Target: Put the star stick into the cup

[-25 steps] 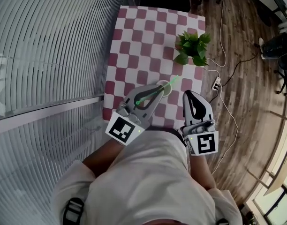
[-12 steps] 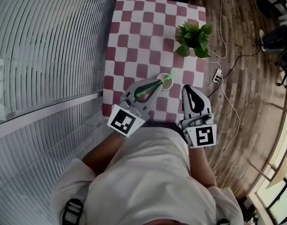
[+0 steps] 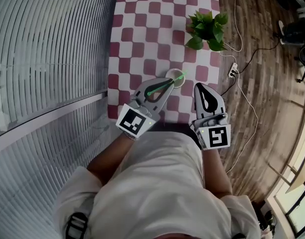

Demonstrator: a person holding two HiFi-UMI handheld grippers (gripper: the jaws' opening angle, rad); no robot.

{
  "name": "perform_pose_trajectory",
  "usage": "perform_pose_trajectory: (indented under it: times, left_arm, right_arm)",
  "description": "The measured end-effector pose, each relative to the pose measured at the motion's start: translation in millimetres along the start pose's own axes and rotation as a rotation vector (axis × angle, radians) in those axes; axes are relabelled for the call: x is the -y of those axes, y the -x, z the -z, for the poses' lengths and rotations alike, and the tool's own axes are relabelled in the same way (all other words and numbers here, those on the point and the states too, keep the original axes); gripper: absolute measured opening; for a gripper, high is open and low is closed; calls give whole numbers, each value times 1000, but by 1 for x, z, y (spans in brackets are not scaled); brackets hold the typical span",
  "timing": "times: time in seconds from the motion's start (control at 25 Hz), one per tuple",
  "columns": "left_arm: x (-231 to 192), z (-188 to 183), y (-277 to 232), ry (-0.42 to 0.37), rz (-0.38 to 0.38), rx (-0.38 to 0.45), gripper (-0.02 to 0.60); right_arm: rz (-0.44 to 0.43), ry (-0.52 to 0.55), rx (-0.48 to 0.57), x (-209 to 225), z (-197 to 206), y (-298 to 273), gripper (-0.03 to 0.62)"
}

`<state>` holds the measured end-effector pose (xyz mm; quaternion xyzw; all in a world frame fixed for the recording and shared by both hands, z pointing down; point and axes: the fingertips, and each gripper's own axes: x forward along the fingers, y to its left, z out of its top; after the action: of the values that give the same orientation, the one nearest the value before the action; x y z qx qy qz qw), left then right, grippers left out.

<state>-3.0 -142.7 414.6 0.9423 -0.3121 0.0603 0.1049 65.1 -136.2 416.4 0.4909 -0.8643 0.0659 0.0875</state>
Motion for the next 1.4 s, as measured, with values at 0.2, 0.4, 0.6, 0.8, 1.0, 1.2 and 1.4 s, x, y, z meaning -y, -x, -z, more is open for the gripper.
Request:
perform_pose_trajectory:
  times: [0.2, 0.4, 0.6, 0.8, 1.0, 1.2, 1.4]
  left_arm:
    - [-2, 15, -5, 15, 11, -16, 40]
    - [-6, 28, -8, 19, 16, -32, 40]
    - [-10, 49, -11, 36, 17, -64, 40]
    - [-14, 71, -17, 44, 18, -84, 40]
    - [-19, 91, -22, 54, 16, -122, 40]
    - [-25, 116, -25, 101, 16, -150, 40]
    - [-30, 134, -26, 126, 13, -175, 40]
  right_arm:
    - [19, -17, -11, 1, 13, -5, 34]
    - [26, -22, -18, 2, 29, -9, 34]
    - [27, 7, -57, 5, 54, -12, 34]
    - [30, 7, -73, 7, 76, -17, 34]
    - [51, 10, -112, 12, 95, -24, 34]
    - [62, -19, -82, 13, 102, -32, 34]
    - [65, -35, -86, 11, 112, -35, 34]
